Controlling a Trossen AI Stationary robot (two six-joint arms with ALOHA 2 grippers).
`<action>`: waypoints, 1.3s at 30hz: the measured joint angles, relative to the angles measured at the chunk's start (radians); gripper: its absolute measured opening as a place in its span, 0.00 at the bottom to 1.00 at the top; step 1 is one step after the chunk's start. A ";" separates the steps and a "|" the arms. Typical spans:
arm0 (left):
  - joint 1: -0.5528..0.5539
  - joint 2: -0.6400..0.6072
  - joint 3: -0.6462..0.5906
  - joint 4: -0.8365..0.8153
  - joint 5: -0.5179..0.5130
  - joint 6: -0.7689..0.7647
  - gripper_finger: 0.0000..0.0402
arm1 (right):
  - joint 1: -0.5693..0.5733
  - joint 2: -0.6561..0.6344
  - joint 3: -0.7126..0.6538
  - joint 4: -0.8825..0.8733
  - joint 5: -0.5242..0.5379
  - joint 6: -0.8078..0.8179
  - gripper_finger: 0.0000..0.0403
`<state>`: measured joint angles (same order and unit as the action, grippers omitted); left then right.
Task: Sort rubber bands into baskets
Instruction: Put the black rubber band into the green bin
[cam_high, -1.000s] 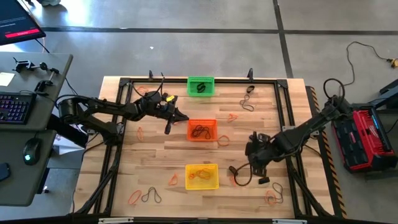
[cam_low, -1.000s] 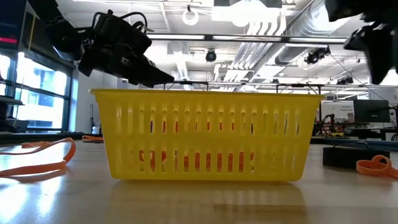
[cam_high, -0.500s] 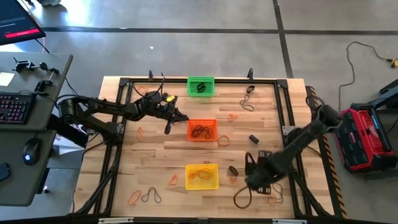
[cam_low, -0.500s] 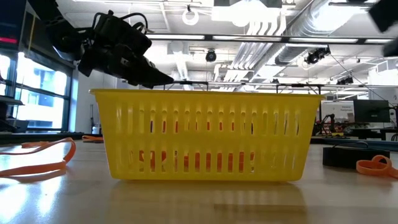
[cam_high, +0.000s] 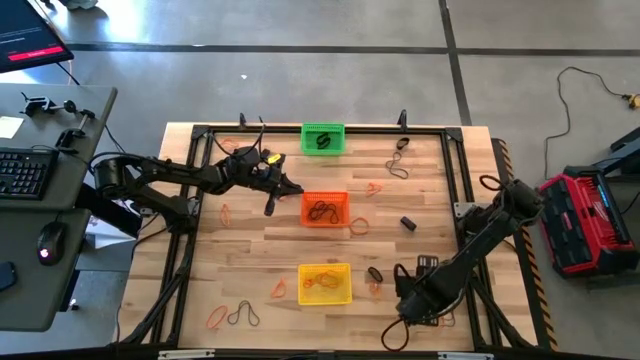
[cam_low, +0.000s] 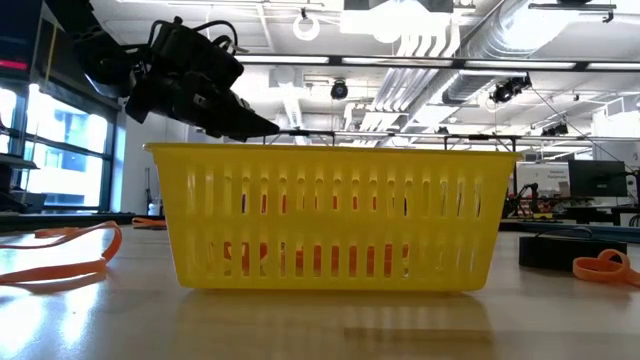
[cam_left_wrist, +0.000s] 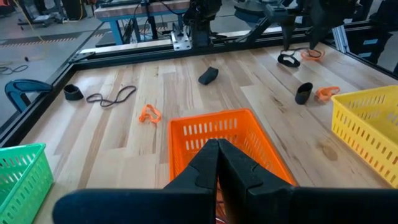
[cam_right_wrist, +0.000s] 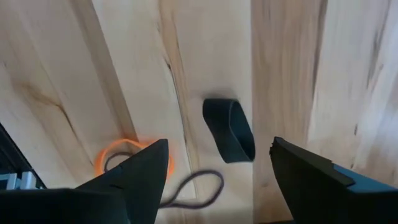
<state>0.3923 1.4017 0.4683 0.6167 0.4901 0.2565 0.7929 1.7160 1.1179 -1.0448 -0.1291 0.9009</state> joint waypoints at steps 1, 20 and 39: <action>0.000 0.000 0.000 0.000 0.000 0.000 0.00 | 0.000 0.000 -0.001 0.008 0.000 -0.002 0.67; 0.000 0.000 0.000 -0.026 -0.001 0.008 0.00 | 0.000 0.000 -0.091 0.122 -0.065 -0.067 0.22; 0.008 0.000 0.000 -0.024 0.003 0.029 0.00 | -0.112 -0.074 -0.080 0.110 -0.043 -0.117 0.00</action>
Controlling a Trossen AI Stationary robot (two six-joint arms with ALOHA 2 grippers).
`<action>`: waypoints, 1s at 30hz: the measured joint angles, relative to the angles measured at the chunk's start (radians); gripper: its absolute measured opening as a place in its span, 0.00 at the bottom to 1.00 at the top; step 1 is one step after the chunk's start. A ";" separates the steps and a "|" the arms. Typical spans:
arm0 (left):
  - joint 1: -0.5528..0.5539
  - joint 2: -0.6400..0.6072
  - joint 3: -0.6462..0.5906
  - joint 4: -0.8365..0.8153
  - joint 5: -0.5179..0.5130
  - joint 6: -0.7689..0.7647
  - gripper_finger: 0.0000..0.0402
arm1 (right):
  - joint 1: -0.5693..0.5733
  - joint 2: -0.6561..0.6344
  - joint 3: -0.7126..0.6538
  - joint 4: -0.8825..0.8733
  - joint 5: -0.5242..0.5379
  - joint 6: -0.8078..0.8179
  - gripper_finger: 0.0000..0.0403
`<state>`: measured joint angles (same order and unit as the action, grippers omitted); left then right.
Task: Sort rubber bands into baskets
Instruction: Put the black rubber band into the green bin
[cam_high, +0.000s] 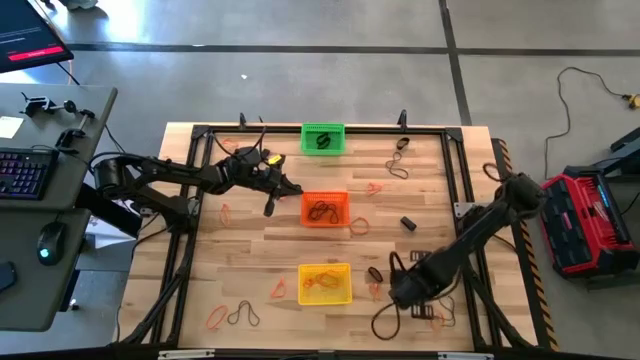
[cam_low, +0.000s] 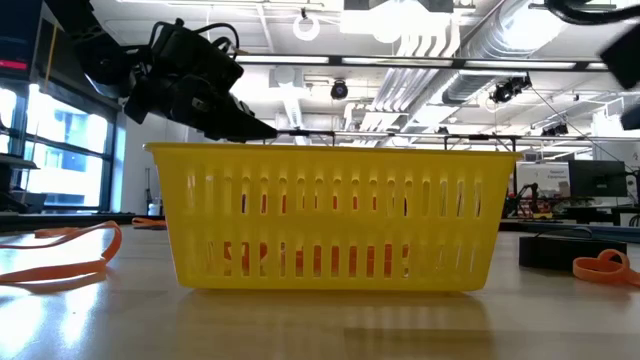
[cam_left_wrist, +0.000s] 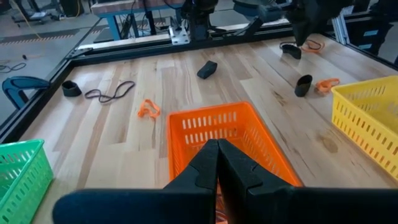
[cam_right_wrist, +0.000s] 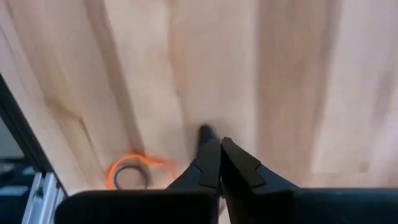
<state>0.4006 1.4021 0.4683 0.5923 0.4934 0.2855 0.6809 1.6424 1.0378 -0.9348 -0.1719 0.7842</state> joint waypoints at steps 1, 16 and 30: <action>0.006 0.000 0.000 0.005 0.005 0.000 0.00 | -0.016 -0.017 0.000 -0.009 0.013 -0.009 0.00; 0.114 0.001 -0.149 0.342 0.055 -0.177 0.00 | -0.322 -0.119 0.001 -0.001 0.135 -0.338 0.00; 0.119 0.001 -0.166 0.341 0.049 -0.188 0.00 | -0.101 -0.118 -0.019 -0.016 0.056 -0.194 0.26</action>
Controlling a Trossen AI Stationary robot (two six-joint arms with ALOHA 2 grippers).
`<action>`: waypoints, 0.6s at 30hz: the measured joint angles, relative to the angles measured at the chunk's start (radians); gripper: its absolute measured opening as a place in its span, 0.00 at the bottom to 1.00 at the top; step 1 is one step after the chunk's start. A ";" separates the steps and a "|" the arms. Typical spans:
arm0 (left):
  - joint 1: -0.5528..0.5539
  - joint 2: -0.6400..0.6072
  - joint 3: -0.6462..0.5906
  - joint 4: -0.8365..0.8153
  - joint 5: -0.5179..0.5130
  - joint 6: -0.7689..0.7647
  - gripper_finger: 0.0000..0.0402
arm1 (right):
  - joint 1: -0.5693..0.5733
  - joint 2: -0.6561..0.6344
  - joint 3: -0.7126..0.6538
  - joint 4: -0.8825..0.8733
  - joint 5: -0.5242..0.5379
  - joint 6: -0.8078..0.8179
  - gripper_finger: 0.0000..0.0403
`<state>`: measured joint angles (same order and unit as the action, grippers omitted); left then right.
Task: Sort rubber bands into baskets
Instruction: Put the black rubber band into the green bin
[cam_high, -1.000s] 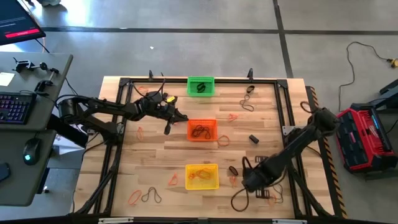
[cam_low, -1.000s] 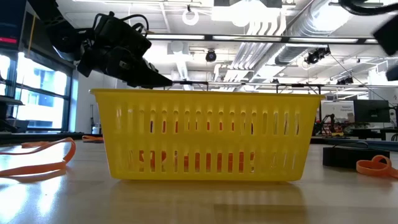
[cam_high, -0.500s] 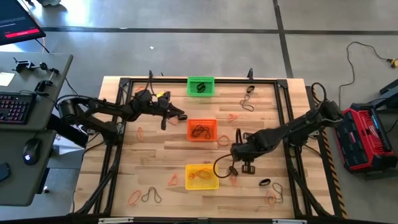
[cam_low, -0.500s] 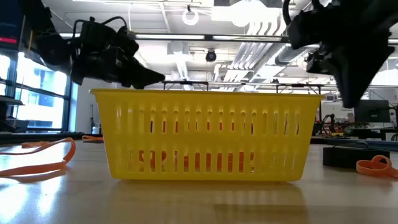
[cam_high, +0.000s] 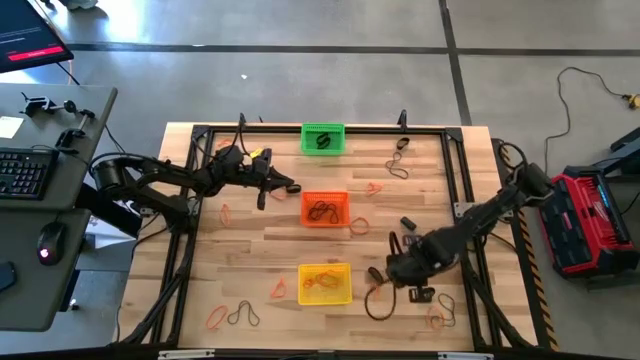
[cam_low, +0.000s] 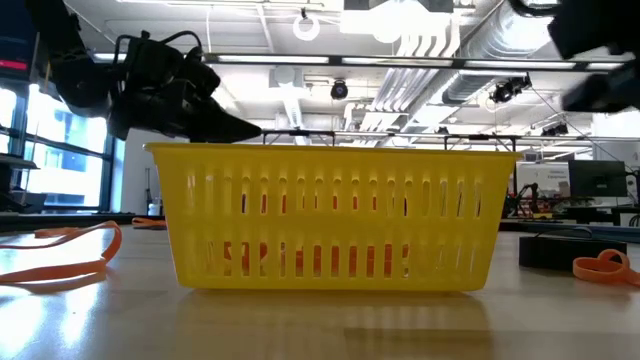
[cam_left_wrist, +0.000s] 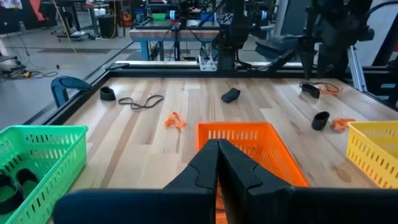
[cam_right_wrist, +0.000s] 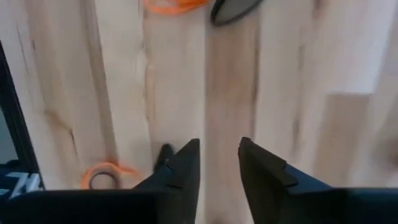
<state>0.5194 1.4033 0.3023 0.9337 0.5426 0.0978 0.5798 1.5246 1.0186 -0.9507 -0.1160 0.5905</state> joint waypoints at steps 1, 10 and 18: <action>0.000 0.000 0.000 0.000 0.000 0.000 0.00 | 0.017 0.000 -0.017 0.017 -0.007 0.031 0.27; 0.000 0.000 0.000 -0.002 0.000 0.001 0.00 | 0.142 0.001 -0.166 0.165 -0.072 0.218 0.28; 0.000 0.000 0.000 -0.002 -0.005 0.003 0.00 | 0.177 0.001 -0.229 0.232 -0.076 0.243 0.28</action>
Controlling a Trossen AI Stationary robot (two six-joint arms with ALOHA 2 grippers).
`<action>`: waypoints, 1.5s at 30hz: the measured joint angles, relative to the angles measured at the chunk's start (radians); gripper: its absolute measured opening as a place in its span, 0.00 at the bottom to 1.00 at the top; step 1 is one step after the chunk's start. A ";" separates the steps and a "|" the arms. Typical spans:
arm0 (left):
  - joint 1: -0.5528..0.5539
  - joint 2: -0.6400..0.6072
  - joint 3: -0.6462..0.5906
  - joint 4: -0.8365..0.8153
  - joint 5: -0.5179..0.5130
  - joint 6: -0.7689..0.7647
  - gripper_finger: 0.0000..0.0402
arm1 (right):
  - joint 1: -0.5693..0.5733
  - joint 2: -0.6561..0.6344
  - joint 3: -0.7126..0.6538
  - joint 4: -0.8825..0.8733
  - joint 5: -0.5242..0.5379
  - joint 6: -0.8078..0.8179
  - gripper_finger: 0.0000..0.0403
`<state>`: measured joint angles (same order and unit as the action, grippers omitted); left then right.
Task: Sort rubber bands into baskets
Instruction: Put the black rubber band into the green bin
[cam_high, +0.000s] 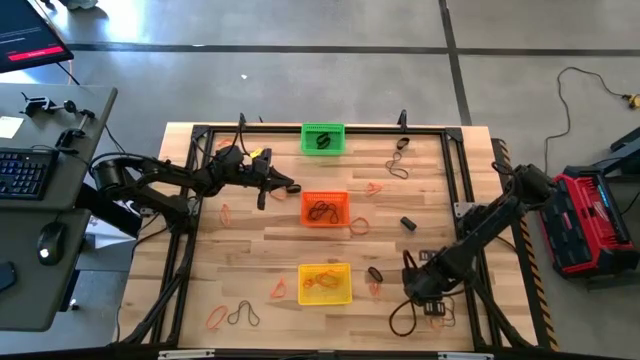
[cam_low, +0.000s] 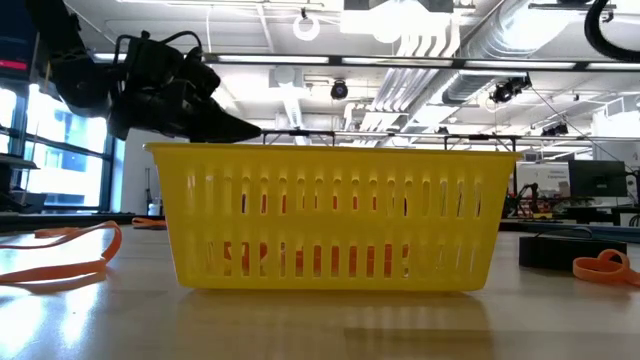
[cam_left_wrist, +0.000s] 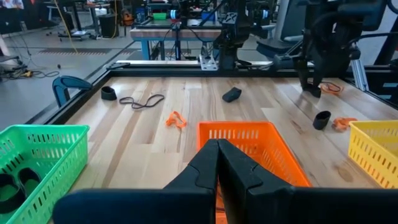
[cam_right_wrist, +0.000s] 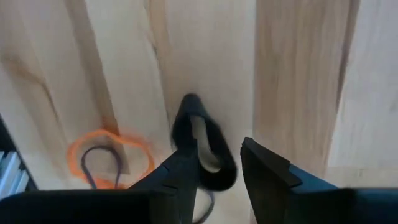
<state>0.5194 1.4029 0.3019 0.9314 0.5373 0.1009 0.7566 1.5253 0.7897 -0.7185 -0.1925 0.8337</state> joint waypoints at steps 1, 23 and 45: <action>0.000 0.000 0.000 0.000 0.000 0.000 0.00 | -0.001 0.000 -0.009 0.015 0.000 -0.001 0.28; 0.000 0.000 0.000 0.001 -0.003 0.005 0.00 | -0.175 0.000 0.005 0.119 0.003 -0.114 0.01; 0.000 0.000 0.000 0.001 -0.051 -0.019 0.00 | -0.955 0.000 0.007 0.803 0.249 -0.764 0.00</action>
<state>0.5190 1.4029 0.3017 0.9320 0.4861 0.0822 -0.1980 1.5249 0.7967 0.0848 0.0562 0.0701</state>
